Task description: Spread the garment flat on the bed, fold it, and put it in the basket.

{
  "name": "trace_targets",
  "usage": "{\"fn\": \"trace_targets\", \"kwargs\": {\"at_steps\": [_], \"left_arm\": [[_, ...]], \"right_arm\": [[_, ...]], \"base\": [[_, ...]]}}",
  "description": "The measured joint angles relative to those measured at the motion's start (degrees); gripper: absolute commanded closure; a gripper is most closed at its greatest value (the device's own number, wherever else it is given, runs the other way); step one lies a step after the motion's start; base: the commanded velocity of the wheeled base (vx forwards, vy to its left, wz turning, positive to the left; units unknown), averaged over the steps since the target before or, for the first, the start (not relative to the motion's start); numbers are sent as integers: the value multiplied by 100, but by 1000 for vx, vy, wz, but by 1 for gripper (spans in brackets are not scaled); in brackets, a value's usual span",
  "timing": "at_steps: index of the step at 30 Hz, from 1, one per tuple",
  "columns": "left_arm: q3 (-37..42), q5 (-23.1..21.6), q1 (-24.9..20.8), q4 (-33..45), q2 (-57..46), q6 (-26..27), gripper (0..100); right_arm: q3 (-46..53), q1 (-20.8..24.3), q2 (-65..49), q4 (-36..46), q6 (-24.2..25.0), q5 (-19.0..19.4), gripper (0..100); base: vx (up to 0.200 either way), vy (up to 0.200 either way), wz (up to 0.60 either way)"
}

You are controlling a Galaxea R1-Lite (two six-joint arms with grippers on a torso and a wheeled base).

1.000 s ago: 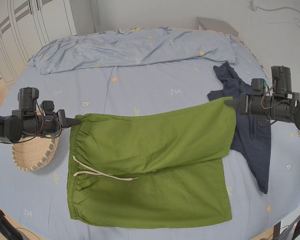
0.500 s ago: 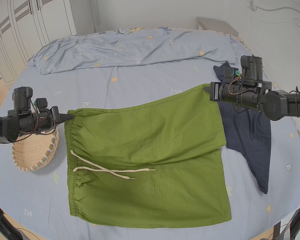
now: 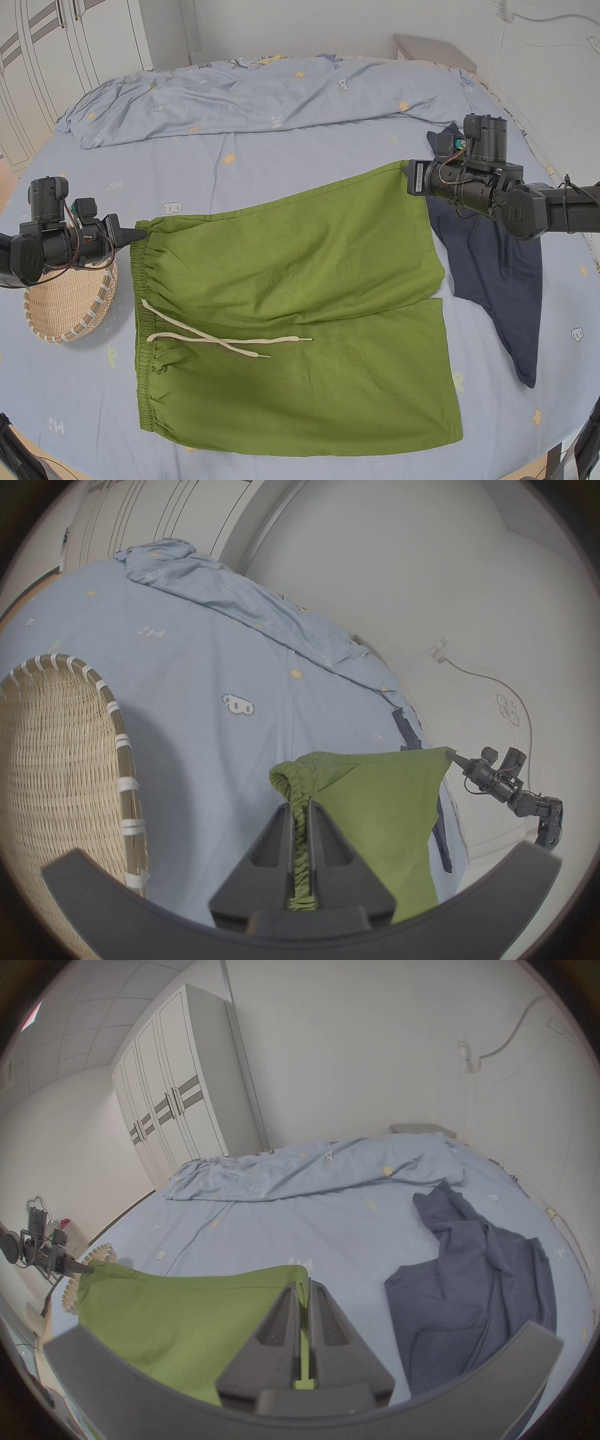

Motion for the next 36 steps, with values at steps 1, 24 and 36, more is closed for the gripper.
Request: {"fn": "trace_targets", "kwargs": {"at_steps": [1,24,36], "left_arm": [[0,49,0,-66,28,2,100],[-367,344,52,-507,695,163,100],[-457,492,60,-725,924,165,100]], "right_arm": [[-9,-6,22,-62,-28,-48,100],[-924,-121,848,-241,-118,-338,100],[-1363,-129,1314,-196,-148,-406,100]], "base": [[0,0,0],[0,0,0],[0,0,0]]}}
